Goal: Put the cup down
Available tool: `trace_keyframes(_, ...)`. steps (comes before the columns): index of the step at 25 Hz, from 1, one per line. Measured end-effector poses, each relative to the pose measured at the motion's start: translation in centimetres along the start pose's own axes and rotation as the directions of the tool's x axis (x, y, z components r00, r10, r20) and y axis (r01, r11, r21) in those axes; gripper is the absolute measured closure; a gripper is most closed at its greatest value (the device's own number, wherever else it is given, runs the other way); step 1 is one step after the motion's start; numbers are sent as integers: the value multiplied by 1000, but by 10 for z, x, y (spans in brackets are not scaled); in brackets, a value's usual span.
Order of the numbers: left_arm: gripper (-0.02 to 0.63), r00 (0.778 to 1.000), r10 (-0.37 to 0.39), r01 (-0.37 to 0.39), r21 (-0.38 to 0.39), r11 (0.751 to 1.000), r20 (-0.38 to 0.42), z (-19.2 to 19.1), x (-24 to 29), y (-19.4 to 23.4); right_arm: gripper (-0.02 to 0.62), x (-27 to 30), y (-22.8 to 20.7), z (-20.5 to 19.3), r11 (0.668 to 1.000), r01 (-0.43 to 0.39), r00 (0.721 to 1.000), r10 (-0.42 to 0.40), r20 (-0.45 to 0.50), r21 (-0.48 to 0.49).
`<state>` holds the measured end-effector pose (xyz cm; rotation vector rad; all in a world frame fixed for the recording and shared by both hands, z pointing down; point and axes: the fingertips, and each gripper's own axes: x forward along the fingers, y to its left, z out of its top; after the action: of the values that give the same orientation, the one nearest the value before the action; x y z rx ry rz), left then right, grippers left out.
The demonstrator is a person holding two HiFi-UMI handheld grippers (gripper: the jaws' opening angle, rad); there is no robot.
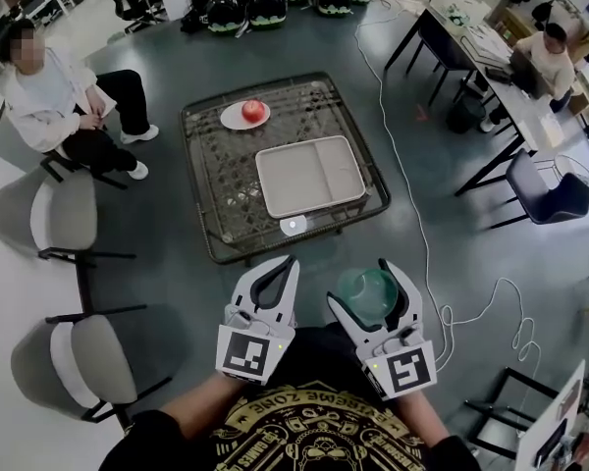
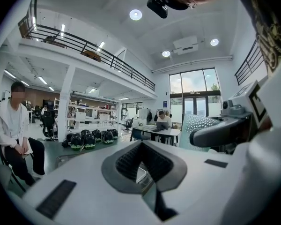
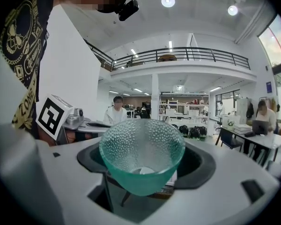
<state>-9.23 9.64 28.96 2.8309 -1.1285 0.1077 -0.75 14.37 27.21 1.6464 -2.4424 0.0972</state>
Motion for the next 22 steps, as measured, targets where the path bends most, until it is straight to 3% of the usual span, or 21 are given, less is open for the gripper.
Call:
trace_keyframes(11,606,999,50,-50,-3,999,-18,-6,1,21,206,22,-5,-2,1000,-22,1000,22,1,-4)
trace_keyframes(22,606,991,127,-128,-27,991,-39,-13,35,41,206,60,-28,-15,991,-129,991,130,-20,37)
